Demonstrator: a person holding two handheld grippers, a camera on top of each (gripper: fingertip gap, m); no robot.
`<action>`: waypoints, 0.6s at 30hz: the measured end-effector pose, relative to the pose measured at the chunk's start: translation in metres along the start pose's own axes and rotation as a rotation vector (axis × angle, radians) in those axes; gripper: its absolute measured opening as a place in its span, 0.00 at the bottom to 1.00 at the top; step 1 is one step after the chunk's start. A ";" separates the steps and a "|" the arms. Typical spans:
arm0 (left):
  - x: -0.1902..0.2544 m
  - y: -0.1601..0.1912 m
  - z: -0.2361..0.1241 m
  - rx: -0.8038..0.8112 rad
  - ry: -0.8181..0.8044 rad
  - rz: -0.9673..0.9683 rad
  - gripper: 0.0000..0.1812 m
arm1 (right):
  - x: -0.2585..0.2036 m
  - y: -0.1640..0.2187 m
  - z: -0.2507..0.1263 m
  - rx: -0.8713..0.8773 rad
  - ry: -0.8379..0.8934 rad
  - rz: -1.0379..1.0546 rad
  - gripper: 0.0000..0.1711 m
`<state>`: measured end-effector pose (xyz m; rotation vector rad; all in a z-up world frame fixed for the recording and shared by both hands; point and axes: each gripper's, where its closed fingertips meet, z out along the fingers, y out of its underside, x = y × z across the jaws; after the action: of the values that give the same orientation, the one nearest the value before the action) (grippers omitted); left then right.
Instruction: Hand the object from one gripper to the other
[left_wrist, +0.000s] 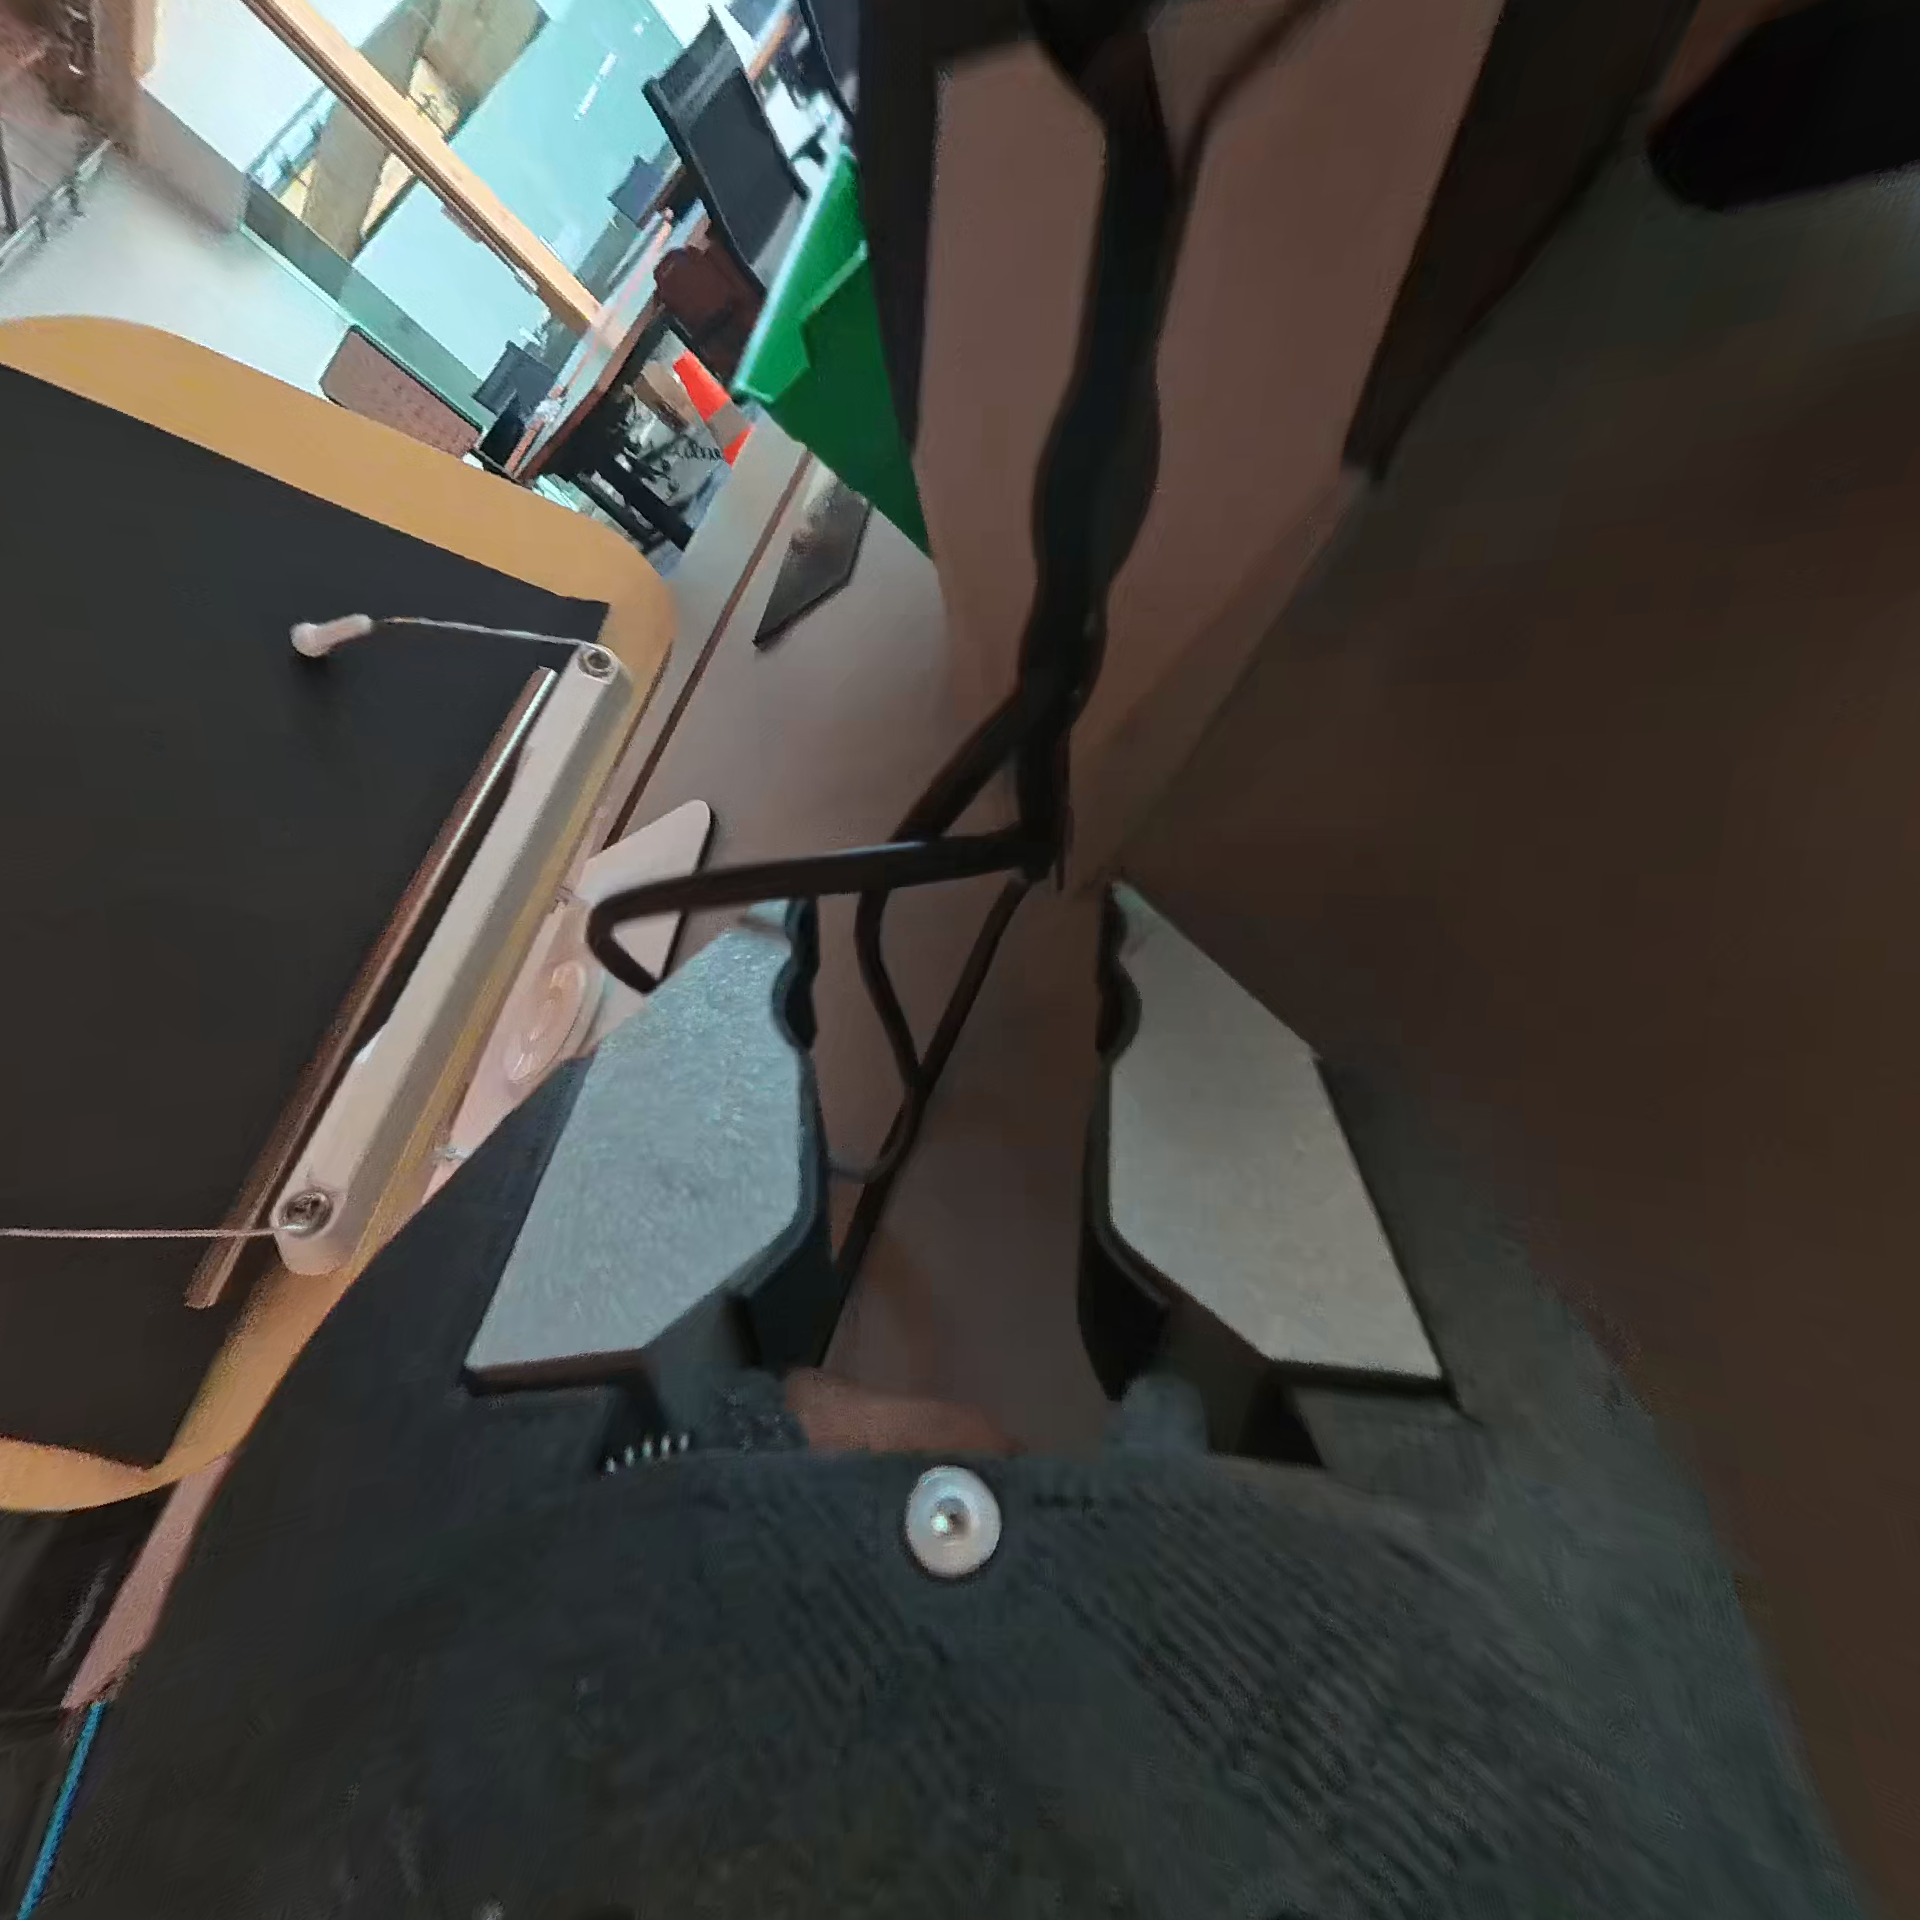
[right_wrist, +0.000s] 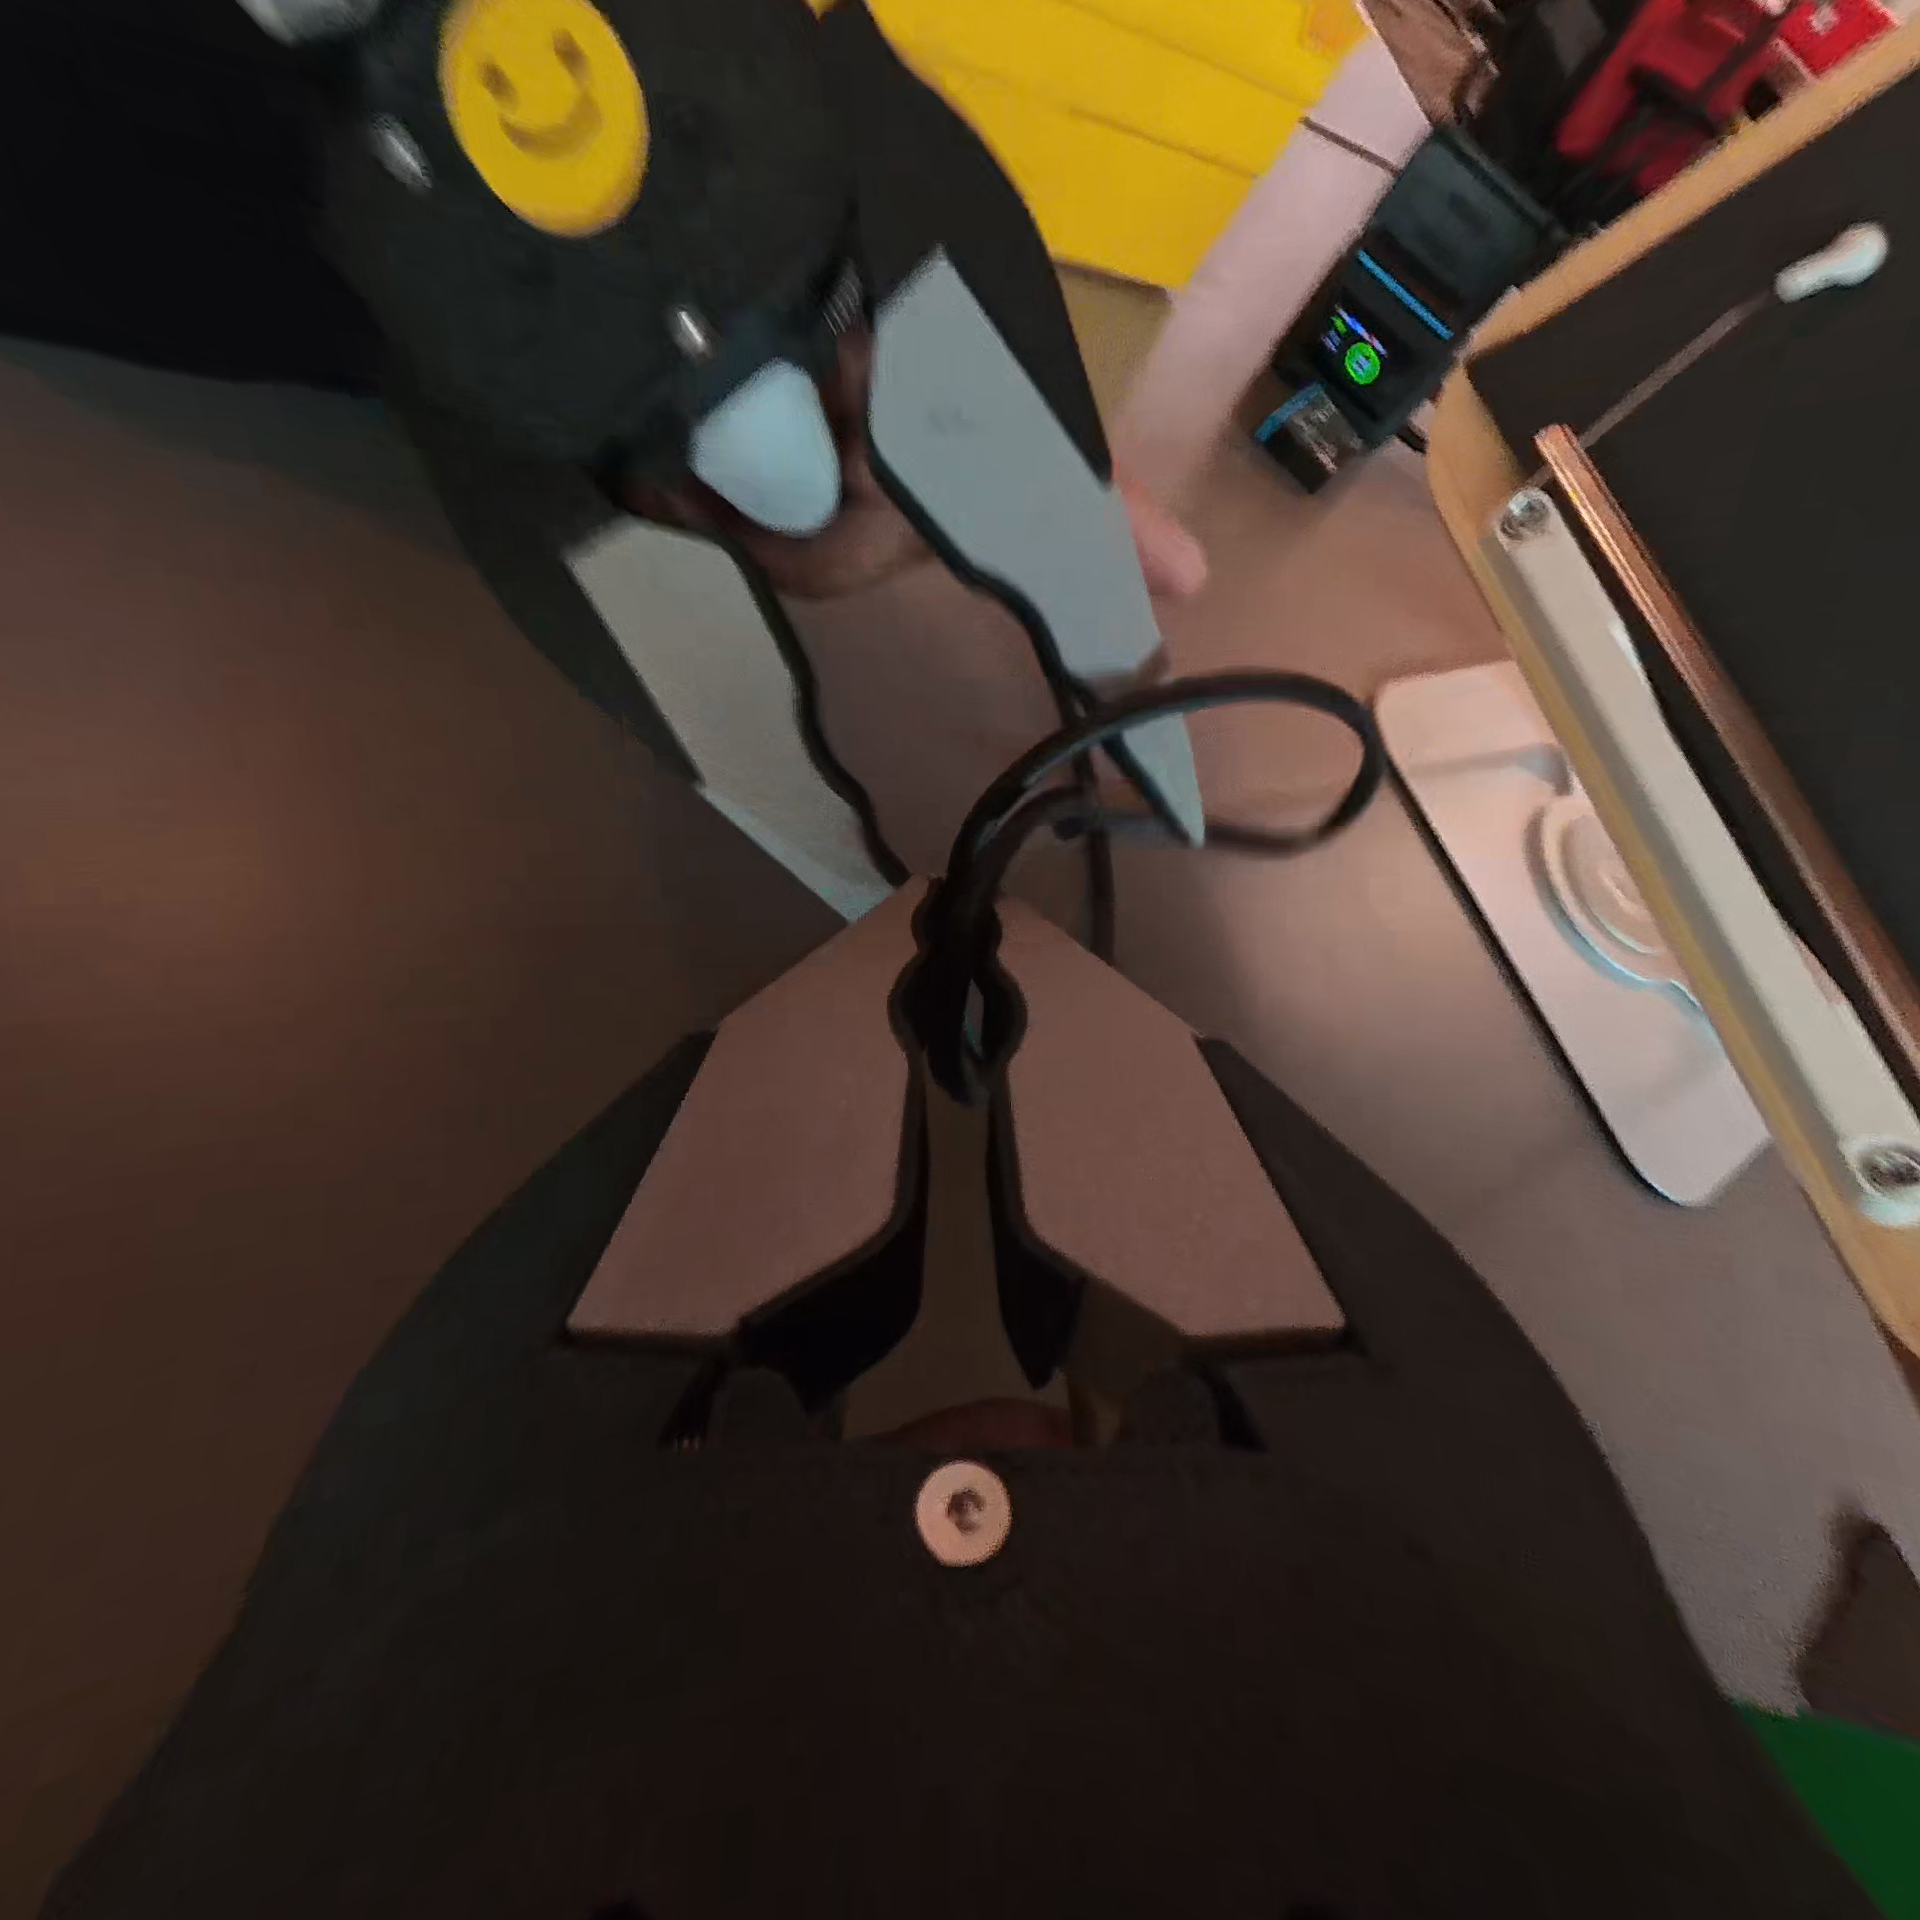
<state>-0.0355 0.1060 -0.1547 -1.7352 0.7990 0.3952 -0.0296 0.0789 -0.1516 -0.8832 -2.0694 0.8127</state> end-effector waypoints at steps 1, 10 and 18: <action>0.002 0.004 0.002 -0.016 0.000 0.023 0.23 | -0.006 -0.007 -0.002 0.039 -0.041 0.009 0.00; -0.007 -0.020 -0.006 0.120 0.077 -0.282 0.00 | 0.023 -0.040 -0.030 0.319 -0.052 0.306 0.12; -0.033 -0.022 -0.011 0.185 0.051 -0.508 0.00 | 0.054 -0.046 -0.058 0.498 -0.034 0.503 0.23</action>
<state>-0.0453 0.1086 -0.1149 -1.7040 0.3906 -0.0654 -0.0244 0.1101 -0.0654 -1.1111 -1.5633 1.5356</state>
